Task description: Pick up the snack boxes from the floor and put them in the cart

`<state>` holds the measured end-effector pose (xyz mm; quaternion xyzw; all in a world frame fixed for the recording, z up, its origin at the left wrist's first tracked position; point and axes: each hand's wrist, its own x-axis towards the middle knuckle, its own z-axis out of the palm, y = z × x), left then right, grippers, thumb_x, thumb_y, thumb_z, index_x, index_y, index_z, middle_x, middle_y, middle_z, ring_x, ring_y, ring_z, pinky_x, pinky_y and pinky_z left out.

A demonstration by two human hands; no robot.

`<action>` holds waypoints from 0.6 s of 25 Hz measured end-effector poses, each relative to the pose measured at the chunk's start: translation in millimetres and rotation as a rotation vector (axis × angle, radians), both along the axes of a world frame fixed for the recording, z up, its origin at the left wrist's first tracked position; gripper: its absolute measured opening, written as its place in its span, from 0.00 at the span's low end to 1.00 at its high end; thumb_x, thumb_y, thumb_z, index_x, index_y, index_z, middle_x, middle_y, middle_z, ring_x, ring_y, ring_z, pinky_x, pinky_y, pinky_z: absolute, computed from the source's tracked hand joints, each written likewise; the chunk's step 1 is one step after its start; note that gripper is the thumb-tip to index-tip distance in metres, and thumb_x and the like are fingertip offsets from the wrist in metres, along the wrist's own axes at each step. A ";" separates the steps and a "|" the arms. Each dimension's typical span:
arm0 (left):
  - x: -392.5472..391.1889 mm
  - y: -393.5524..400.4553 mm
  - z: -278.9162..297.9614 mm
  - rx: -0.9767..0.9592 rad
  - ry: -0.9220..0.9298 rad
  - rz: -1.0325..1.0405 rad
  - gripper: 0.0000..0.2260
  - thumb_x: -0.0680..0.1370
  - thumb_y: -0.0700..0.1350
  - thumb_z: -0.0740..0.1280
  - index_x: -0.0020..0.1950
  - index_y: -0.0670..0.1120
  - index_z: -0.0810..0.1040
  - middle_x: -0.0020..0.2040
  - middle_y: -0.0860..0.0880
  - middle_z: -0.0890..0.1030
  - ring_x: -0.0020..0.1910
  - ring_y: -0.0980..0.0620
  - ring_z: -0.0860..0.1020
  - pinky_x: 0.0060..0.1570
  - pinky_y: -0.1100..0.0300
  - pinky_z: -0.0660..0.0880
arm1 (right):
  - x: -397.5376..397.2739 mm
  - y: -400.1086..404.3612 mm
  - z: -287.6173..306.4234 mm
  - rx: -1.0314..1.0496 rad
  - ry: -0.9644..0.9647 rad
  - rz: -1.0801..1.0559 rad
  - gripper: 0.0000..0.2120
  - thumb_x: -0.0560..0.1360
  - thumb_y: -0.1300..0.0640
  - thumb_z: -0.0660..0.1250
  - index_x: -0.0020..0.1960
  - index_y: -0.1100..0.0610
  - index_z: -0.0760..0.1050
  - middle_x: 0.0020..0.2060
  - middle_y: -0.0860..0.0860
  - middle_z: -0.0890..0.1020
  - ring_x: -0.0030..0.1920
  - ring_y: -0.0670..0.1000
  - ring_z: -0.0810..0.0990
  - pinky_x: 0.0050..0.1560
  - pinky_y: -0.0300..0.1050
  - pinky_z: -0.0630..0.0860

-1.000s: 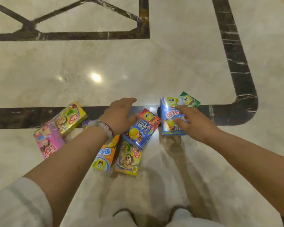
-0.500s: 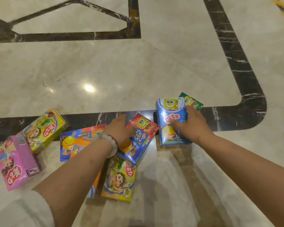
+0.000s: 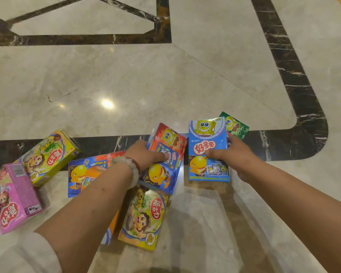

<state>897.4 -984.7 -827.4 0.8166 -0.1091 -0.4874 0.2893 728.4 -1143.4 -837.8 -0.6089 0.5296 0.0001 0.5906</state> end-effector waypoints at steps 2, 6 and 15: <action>2.9 -1.6 3.8 -0.122 0.123 0.170 0.07 0.71 0.44 0.73 0.45 0.43 0.79 0.37 0.44 0.83 0.29 0.49 0.81 0.34 0.58 0.80 | -0.7 -1.0 -1.3 0.146 -0.042 -0.029 0.17 0.70 0.66 0.72 0.57 0.61 0.74 0.50 0.58 0.84 0.44 0.57 0.84 0.49 0.56 0.81; 12.3 -6.8 10.5 -0.244 0.189 0.282 0.09 0.72 0.41 0.71 0.51 0.40 0.80 0.45 0.40 0.84 0.37 0.42 0.83 0.41 0.51 0.81 | 5.5 -11.4 14.3 0.388 -0.166 -0.012 0.16 0.70 0.67 0.65 0.57 0.63 0.75 0.46 0.59 0.84 0.43 0.58 0.84 0.45 0.53 0.81; 30.8 -14.1 172.5 -0.472 0.210 0.332 0.04 0.73 0.38 0.68 0.46 0.44 0.79 0.38 0.46 0.85 0.34 0.48 0.83 0.37 0.54 0.81 | 37.2 -27.6 165.6 0.277 -0.225 -0.195 0.26 0.70 0.57 0.73 0.64 0.61 0.69 0.48 0.61 0.84 0.43 0.60 0.85 0.44 0.59 0.81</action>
